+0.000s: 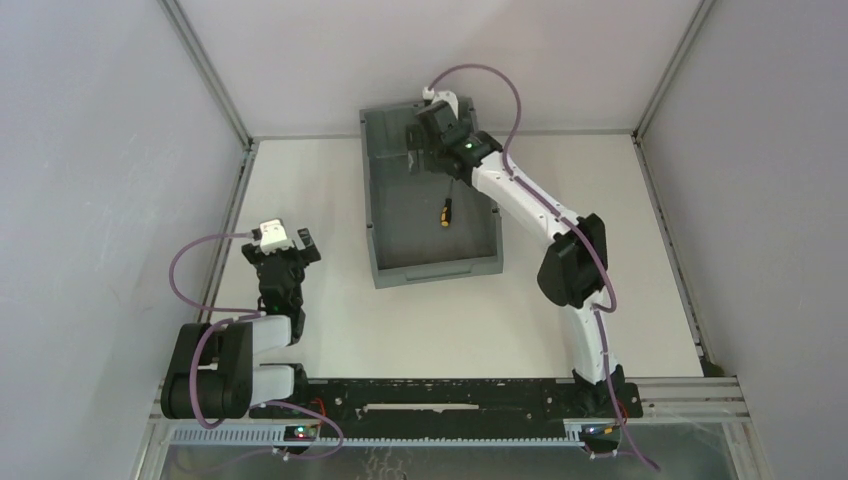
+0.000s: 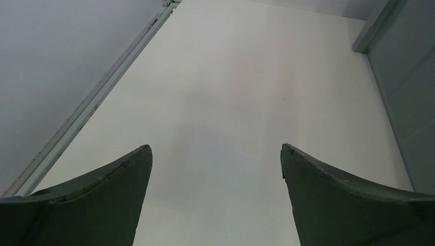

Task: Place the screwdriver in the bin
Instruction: Place the screwdriver in the bin, then reset both arms

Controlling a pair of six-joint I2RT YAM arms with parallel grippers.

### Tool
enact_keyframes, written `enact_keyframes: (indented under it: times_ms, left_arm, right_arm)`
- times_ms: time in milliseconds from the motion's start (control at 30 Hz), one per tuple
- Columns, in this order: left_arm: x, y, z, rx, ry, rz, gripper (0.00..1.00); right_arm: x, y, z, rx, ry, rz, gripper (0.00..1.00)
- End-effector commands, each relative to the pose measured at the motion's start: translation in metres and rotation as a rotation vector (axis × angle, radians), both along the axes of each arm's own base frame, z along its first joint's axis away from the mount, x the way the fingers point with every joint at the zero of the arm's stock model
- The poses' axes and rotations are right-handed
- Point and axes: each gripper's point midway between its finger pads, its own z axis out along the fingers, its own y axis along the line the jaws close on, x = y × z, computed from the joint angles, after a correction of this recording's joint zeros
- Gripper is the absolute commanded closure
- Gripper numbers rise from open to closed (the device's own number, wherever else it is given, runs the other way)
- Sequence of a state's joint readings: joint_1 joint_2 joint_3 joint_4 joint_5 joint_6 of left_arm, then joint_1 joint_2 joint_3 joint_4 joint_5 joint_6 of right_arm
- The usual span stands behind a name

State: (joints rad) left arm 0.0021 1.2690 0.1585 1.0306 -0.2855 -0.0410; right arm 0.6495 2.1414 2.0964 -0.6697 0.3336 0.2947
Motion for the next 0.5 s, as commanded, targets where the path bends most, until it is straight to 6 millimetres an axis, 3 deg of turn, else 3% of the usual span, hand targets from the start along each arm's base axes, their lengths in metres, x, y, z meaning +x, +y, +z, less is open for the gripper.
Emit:
enact_keyframes:
  times_ms: [0,300,467]
  left_arm:
    - [0.009,0.001,0.024,0.024,-0.066,0.006,0.0]
    - [0.009,0.001,0.024,0.024,-0.066,0.006,0.0]
    - [0.009,0.001,0.024,0.024,-0.066,0.006,0.0]
  right_arm:
    - [-0.011,-0.006,0.087,0.029,-0.11,0.035,0.0]
    - [-0.024,-0.022,0.163,0.058,-0.24,0.049,0.0]
    - [-0.034,-0.04,0.195,0.036,-0.312,0.044,0.0]
